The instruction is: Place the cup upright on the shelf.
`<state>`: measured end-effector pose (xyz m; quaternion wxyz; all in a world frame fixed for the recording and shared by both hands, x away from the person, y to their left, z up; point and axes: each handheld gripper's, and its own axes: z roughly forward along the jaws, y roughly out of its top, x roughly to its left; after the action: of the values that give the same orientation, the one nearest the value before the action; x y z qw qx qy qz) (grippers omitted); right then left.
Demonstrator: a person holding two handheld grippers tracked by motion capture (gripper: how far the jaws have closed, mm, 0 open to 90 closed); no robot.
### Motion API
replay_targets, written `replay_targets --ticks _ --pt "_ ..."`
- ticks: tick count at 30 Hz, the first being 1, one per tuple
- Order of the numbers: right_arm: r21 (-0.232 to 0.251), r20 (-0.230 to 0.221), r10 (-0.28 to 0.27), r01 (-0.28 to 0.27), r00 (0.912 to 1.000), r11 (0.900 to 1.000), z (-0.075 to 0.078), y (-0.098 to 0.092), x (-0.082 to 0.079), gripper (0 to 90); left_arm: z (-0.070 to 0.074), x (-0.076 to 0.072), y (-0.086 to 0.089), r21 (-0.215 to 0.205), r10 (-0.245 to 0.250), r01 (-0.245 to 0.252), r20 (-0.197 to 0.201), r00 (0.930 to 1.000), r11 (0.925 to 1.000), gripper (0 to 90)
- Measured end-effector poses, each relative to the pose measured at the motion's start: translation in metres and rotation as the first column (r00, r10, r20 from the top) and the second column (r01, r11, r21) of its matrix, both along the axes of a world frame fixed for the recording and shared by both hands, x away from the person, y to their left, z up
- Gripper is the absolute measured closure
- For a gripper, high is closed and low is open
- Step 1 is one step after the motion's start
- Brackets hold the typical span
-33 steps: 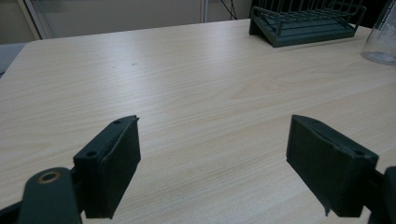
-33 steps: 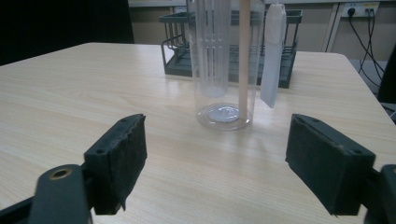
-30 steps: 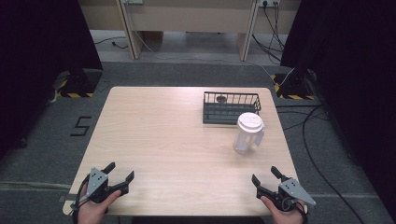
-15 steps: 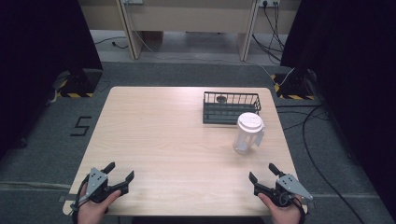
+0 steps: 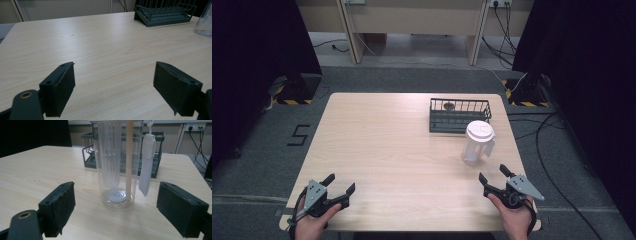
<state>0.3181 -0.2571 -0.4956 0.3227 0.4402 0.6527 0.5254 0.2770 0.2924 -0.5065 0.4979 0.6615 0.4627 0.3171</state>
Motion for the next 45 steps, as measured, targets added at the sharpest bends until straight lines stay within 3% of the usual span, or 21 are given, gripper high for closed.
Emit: replay_targets --ticks 45 --pt "-0.045 -0.055 -0.006 0.003 0.9985 0.999 -0.010 0.032 0.075 15.7 0.000 0.000 -0.002 -0.002 -0.012 0.012 0.001 0.9999 0.9999 17.0"
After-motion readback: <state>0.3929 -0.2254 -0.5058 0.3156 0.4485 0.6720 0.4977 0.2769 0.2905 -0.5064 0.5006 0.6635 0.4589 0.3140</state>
